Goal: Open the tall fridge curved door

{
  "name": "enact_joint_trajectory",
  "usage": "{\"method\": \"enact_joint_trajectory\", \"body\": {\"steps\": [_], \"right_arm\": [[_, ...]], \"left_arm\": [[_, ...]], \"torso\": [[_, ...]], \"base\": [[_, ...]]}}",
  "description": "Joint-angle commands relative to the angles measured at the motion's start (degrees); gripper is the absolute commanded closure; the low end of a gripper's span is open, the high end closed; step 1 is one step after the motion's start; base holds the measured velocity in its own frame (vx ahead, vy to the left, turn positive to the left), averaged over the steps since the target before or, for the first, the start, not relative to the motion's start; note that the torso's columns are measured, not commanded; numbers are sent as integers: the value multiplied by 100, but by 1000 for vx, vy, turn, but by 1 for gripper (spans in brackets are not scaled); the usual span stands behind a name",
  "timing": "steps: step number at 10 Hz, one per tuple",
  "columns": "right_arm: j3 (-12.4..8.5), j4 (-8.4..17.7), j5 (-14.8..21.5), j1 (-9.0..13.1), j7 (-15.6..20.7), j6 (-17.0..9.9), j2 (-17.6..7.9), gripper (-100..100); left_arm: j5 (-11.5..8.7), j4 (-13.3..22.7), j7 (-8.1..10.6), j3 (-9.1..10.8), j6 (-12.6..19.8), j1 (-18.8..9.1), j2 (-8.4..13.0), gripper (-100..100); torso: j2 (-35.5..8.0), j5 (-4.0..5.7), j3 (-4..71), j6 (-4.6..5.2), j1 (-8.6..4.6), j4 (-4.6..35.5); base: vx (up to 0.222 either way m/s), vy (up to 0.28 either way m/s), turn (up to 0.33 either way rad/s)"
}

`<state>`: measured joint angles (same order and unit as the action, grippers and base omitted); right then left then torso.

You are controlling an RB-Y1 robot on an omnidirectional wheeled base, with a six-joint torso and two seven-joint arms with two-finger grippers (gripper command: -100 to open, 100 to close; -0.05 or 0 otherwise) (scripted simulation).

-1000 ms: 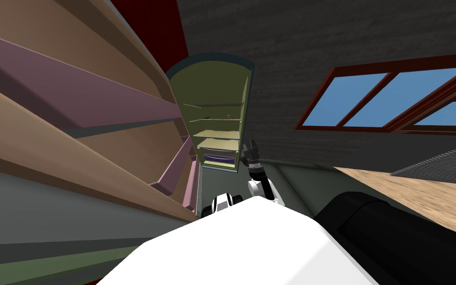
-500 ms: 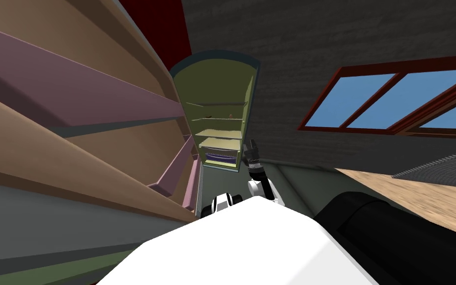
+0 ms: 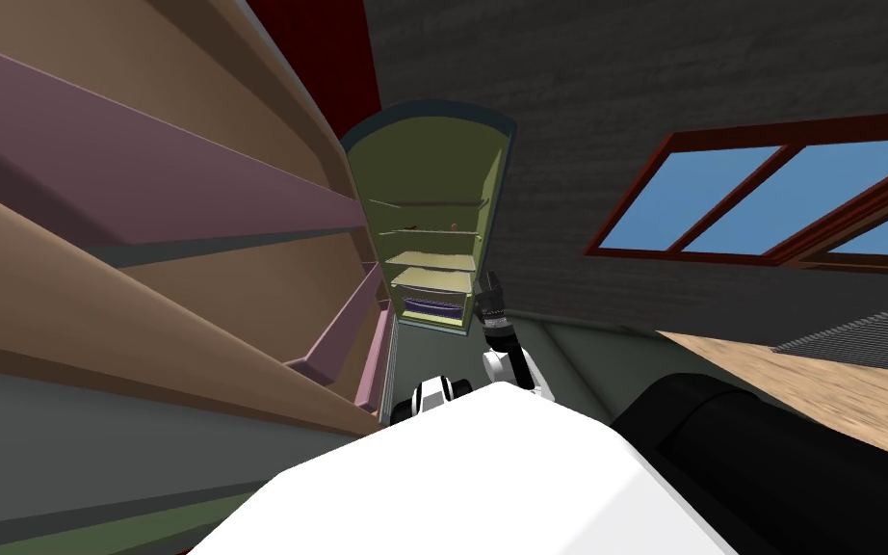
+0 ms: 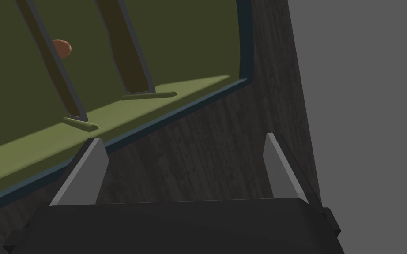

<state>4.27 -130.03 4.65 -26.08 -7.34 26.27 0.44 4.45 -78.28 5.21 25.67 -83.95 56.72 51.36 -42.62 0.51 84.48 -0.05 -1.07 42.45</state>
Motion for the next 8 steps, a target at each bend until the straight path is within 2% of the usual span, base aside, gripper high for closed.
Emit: {"method": "enact_joint_trajectory", "body": {"steps": [1,2,3,4,8], "right_arm": [[0,0,0,0,0,0,0,0],[0,0,0,0,0,0,0,0],[0,0,0,0,0,0,0,0],[0,0,0,1,0,0,0,0],[0,0,0,1,0,0,0,0]], "left_arm": [[-222,-147,266,245,-195,264,209,-100],[-296,-200,348,330,-241,364,275,-100],[-231,-96,271,255,-143,299,217,-100],[-236,-78,289,263,-123,316,220,0],[-229,-47,286,257,-87,328,212,0]], "torso": [[7,0,5,4,4,-1],[3,6,5,7,-4,0],[2,13,5,10,-18,2],[-6,12,-1,13,-19,3],[40,-46,16,9,100,-17]], "base": [[39,18,115],[45,7,109],[9,-1,22],[0,0,0],[-1,-2,-2]]}}
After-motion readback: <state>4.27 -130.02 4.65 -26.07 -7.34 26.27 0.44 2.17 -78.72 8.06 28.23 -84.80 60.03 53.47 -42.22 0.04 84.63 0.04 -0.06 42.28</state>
